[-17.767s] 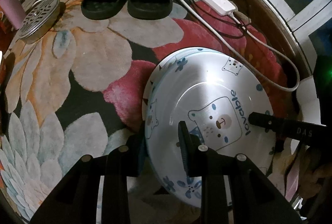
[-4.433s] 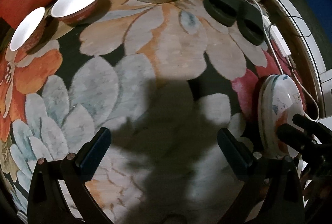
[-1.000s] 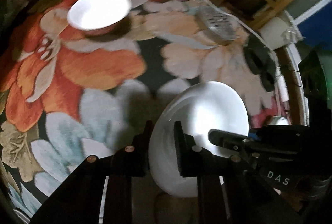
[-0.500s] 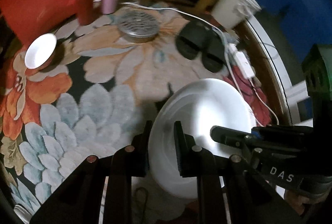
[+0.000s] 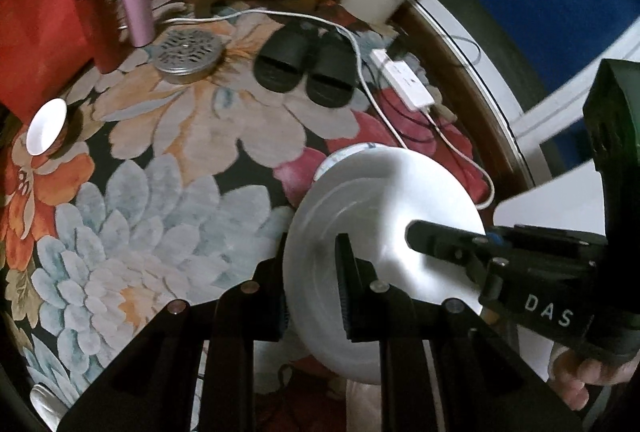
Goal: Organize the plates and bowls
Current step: 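Lift and carry the bowl toward the stack while the left tool grips it too, then lower the held bowl into the first bowl on the plate stack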
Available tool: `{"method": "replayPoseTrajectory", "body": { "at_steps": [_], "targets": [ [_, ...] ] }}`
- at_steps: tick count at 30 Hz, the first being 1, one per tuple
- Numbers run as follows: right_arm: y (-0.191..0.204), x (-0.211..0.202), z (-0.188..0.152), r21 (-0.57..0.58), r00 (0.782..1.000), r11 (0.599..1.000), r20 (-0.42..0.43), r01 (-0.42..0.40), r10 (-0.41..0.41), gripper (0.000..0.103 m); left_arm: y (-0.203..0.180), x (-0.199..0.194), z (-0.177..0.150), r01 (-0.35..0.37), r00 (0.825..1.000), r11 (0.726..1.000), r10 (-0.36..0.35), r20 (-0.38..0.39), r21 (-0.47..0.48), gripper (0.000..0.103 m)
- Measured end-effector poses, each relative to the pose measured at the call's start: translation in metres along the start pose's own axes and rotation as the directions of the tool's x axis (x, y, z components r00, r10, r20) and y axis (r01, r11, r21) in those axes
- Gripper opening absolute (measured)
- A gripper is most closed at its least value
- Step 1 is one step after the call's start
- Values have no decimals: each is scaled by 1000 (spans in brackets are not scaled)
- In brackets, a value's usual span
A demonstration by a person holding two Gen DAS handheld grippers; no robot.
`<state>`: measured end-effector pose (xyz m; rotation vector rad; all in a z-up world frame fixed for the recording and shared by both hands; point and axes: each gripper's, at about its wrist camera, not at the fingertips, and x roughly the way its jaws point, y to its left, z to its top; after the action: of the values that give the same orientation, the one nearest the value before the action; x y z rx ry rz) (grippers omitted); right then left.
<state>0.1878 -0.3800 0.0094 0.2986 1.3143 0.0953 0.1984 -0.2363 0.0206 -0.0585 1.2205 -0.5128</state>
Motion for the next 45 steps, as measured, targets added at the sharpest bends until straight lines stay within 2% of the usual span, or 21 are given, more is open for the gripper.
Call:
{"method": "replayPoseTrajectory", "body": {
  "at_steps": [4, 11, 15, 23, 36, 45],
  "targets": [
    [-24, 10, -9, 39, 1000, 999, 0, -22, 22, 10, -11, 21, -2, 16, 1000, 1000, -16, -24, 11, 18],
    [-66, 34, -20, 91, 1000, 996, 22, 3, -5, 10, -31, 79, -4, 41, 996, 998, -37, -79, 55, 18],
    [-88, 44, -23, 116, 999, 992, 29, 40, -43, 10, -45, 108, -1, 36, 995, 996, -27, -99, 84, 18],
    [-127, 58, -19, 222, 997, 974, 61, 41, -56, 10, -68, 146, 13, 15, 996, 987, 0, -93, 161, 18],
    [-133, 81, -18, 230, 994, 972, 84, 49, -70, 10, -64, 169, 17, -31, 997, 979, 45, -66, 201, 19],
    [-134, 91, -16, 225, 992, 971, 79, 81, -101, 10, -57, 179, 19, -46, 995, 980, 61, -73, 194, 21]
  ]
}}
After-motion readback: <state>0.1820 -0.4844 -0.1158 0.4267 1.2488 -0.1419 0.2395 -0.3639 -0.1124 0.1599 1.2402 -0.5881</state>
